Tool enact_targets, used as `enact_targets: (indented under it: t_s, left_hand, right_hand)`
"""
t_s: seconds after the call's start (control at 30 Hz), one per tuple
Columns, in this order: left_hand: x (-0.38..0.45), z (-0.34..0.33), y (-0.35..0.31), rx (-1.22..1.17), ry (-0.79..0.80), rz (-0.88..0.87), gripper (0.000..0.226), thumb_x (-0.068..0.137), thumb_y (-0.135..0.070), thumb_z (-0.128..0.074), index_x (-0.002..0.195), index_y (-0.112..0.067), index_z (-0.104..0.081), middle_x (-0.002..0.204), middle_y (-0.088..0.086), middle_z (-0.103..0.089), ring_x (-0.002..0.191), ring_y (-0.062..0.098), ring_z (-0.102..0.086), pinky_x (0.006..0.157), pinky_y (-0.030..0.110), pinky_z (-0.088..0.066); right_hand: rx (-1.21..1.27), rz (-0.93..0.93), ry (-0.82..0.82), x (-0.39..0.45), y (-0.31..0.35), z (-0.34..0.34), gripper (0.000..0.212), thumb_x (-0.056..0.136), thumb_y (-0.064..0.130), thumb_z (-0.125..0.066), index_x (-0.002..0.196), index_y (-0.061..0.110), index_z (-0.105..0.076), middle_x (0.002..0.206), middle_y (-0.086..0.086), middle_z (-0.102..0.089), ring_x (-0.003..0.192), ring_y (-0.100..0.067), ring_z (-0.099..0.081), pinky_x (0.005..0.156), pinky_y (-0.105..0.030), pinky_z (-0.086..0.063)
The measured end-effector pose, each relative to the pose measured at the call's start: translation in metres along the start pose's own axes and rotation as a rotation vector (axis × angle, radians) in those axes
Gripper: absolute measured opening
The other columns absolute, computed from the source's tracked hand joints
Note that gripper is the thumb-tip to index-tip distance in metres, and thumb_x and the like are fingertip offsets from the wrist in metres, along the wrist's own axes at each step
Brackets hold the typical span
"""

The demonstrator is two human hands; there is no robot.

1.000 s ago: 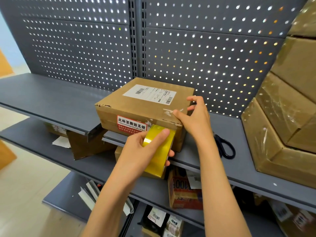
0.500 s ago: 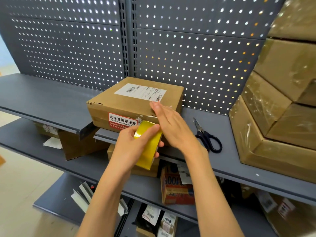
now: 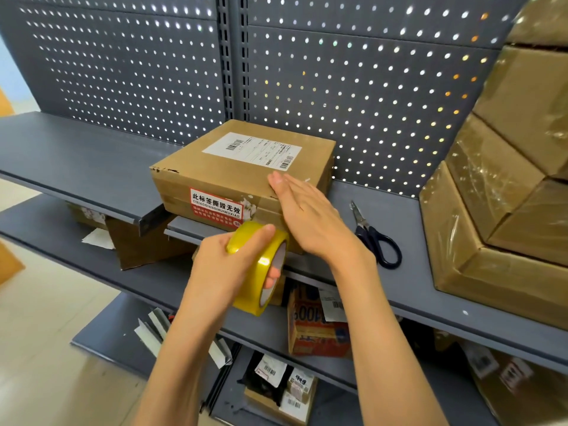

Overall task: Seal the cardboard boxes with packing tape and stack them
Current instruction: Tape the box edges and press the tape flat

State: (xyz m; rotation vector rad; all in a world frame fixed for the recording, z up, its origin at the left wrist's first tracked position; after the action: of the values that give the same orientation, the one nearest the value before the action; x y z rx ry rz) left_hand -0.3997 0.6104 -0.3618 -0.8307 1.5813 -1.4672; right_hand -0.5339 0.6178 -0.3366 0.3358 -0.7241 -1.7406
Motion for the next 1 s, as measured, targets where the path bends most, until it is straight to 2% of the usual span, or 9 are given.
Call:
enact_targets:
  t_s: [0.5,0.7,0.8,0.9,1.0]
  left_hand:
    - [0.005,0.004,-0.001,-0.003,0.078,0.033,0.027,0.086,-0.029,-0.067,0.073,-0.006,-0.066,0.051,0.010,-0.065,0.037,0.012,-0.058,0.042,0.018,-0.049]
    - [-0.004,0.006,0.005,-0.085,0.151,-0.020,0.030,0.086,-0.035,-0.063,0.074,-0.008,-0.065,0.055,0.012,-0.067,0.047,0.014,-0.063,0.048,0.023,-0.054]
    - [-0.005,0.009,0.007,-0.144,0.203,-0.030,0.024,0.086,-0.030,-0.061,0.080,-0.006,-0.065,0.059,0.012,-0.068,0.050,0.017,-0.065,0.050,0.026,-0.056]
    - [-0.004,0.008,0.008,-0.143,0.229,-0.054,0.021,0.088,-0.027,-0.061,0.079,-0.008,-0.064,0.059,0.013,-0.067,0.048,0.018,-0.064,0.047,0.028,-0.055]
    - [-0.003,0.006,0.008,-0.148,0.254,-0.066,0.022,0.090,-0.027,-0.059,0.079,-0.008,-0.062,0.058,0.014,-0.065,0.045,0.019,-0.061,0.045,0.028,-0.053]
  right_hand:
    - [0.024,-0.046,-0.045,0.004,-0.002,-0.001,0.052,0.104,0.042,-0.014,0.149,0.023,-0.030,0.156,0.010,-0.027,0.142,-0.001,-0.018,0.119,-0.027,-0.008]
    - [0.068,-0.084,-0.081,0.004,-0.001,-0.001,0.051,0.104,0.043,-0.018,0.148,0.023,-0.034,0.154,0.009,-0.030,0.141,-0.002,-0.022,0.118,-0.027,-0.010]
    - [0.078,-0.070,-0.129,0.004,-0.002,-0.002,0.051,0.104,0.042,-0.017,0.146,0.022,-0.039,0.152,0.007,-0.035,0.139,-0.003,-0.025,0.118,-0.027,-0.011]
    - [0.062,-0.028,-0.215,0.003,0.000,-0.005,0.058,0.101,0.046,-0.011,0.141,0.022,-0.046,0.149,0.005,-0.040,0.139,-0.005,-0.029,0.118,-0.028,-0.011]
    - [0.037,-0.019,-0.257,0.003,0.000,-0.007,0.056,0.102,0.042,-0.012,0.141,0.020,-0.047,0.148,0.002,-0.042,0.138,-0.006,-0.031,0.119,-0.030,-0.013]
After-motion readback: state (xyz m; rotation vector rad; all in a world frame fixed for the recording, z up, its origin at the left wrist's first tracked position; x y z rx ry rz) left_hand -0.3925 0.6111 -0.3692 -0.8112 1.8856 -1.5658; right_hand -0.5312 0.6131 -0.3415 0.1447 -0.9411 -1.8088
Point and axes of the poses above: each hand's wrist, its own x-axis towards the middle knuckle, its own z-axis out of the back of the hand, y = z × x, the point moved 6 cm from there along x, towards the middle knuckle
